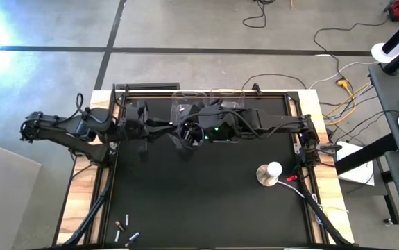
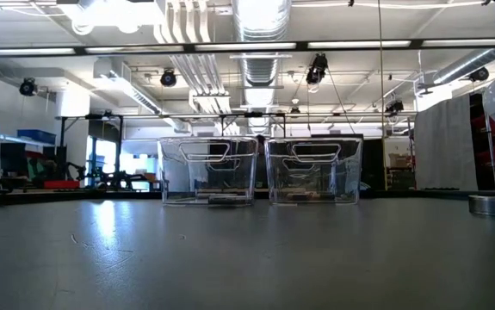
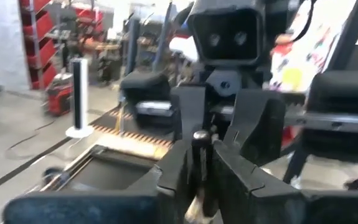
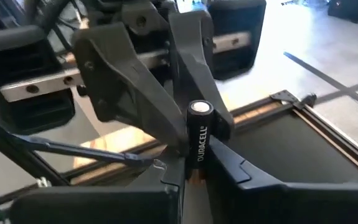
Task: Sort batteries
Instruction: Put the black battery into the right transparent bin
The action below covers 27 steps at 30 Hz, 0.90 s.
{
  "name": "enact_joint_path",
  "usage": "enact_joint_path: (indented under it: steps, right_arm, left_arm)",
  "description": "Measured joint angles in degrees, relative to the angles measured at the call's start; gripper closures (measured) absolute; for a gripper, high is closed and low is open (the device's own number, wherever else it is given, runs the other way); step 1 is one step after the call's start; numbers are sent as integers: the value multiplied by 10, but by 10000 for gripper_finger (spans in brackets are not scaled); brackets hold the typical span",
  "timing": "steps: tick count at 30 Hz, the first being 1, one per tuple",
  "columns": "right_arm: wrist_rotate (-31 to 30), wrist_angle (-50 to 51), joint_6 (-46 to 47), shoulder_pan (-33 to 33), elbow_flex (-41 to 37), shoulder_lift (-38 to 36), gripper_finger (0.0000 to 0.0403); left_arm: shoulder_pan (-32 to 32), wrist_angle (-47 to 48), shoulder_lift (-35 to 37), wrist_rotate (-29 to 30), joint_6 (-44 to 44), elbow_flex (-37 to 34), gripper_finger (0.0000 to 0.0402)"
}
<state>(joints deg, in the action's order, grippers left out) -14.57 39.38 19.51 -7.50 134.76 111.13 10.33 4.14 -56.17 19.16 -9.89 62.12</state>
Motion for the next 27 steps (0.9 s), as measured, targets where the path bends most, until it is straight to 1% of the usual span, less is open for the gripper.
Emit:
enact_joint_path:
  steps: [3, 7, 11, 14, 16, 18, 24, 27]
  right_arm:
    - [0, 24, 4, 0, 0, -4, 369]
    - [3, 75, -9, 8, 3, -14, 374]
    - [-2, 187, -33, 36, 3, -14, 374]
    - [-6, 277, -36, 70, -2, -8, 374]
    - [-6, 328, -37, 93, -4, -4, 374]
    - [3, 350, -52, 114, -8, 5, 374]
    - [98, 401, -203, 171, -20, 21, 374]
    - [114, 430, -274, 199, -38, 31, 374]
  left_arm:
    - [0, 70, 8, 16, 15, 23, 334]
    - [-1, 199, 11, 61, 34, 94, 316]
    - [-1, 344, 5, 113, 36, 169, 303]
    - [-1, 420, 5, 116, 32, 214, 300]
    - [-1, 452, 5, 116, 16, 232, 300]
    - [-1, 468, 7, 115, -1, 242, 300]
    - [0, 485, 10, 114, -40, 237, 300]
    - [0, 493, 7, 114, -69, 233, 300]
